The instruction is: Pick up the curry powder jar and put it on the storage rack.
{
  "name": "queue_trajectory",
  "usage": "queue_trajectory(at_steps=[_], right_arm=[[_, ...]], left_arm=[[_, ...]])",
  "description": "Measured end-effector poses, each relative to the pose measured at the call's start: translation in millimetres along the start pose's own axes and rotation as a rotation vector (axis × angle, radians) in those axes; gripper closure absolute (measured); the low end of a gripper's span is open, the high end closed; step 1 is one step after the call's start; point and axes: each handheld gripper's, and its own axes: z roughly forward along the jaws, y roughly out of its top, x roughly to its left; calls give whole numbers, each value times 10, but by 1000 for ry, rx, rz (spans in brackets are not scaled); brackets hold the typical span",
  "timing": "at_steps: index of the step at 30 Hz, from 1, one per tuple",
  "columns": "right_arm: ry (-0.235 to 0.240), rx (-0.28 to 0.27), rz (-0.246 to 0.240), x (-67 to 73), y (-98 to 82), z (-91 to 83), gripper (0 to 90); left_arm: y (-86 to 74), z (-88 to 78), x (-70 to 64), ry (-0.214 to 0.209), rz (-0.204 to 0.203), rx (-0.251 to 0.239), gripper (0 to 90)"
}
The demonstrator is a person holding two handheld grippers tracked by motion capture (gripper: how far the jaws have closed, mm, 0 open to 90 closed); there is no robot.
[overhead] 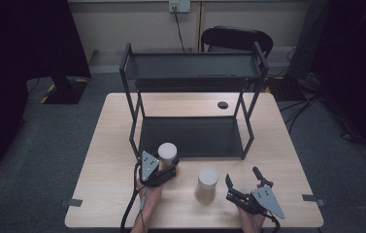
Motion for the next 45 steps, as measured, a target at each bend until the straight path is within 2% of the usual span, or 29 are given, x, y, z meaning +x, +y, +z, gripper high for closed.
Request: queue_trajectory(at_steps=[21, 23, 27, 37, 45], right_arm=[[0, 0, 0, 0, 0, 0, 32], [0, 0, 0, 0, 0, 0, 32], [0, 1, 1, 0, 1, 0, 35], [-2, 0, 0, 4, -1, -1, 34], [1, 0, 0, 0, 0, -1, 34]], left_arm=[[104, -90, -8, -1, 3, -32, 340], [124, -91, -22, 5, 20, -30, 340], [154, -97, -8, -5, 8, -32, 340], [300, -153, 18, -27, 4, -54, 340], [389, -161, -3, -22, 17, -52, 340]])
